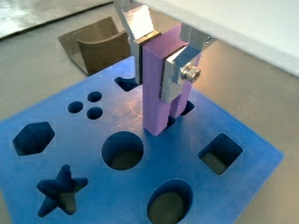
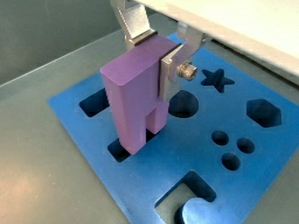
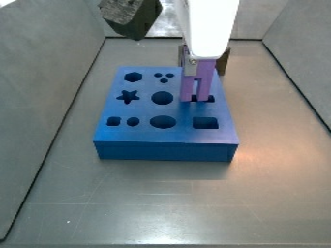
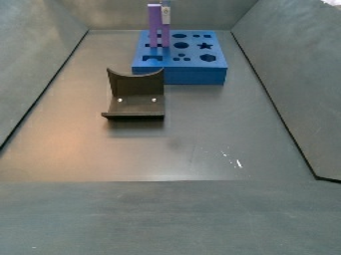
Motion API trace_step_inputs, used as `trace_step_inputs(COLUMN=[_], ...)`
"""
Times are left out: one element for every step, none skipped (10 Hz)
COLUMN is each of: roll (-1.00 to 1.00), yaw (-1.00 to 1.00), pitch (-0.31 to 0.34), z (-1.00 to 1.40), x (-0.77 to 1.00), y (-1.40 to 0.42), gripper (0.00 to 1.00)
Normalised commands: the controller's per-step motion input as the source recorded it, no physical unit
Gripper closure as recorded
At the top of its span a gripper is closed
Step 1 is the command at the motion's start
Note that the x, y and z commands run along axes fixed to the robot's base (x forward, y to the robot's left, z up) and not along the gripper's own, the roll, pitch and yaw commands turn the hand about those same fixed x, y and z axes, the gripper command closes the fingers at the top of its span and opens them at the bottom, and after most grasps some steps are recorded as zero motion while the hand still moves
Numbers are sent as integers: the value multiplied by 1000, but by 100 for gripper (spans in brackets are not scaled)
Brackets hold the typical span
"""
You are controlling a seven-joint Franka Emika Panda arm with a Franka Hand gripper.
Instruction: Insert the double-square object.
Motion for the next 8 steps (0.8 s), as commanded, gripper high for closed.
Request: trace_step_inputs(roll=[46,0,11,0,0,0,0,0], yaw=[-251,-503,-514,-449,-326,-163,-106,0], pitch=[137,107,110,100,79,46,21,9], z=[-394,-391,-397,-414,-466,-534,-597,-503], x=[460,309,237,169,40,0,-14,-114], y=[-51,40,94,83,60,31,3,0], gripper=[100,100,100,100,100,100,100,100])
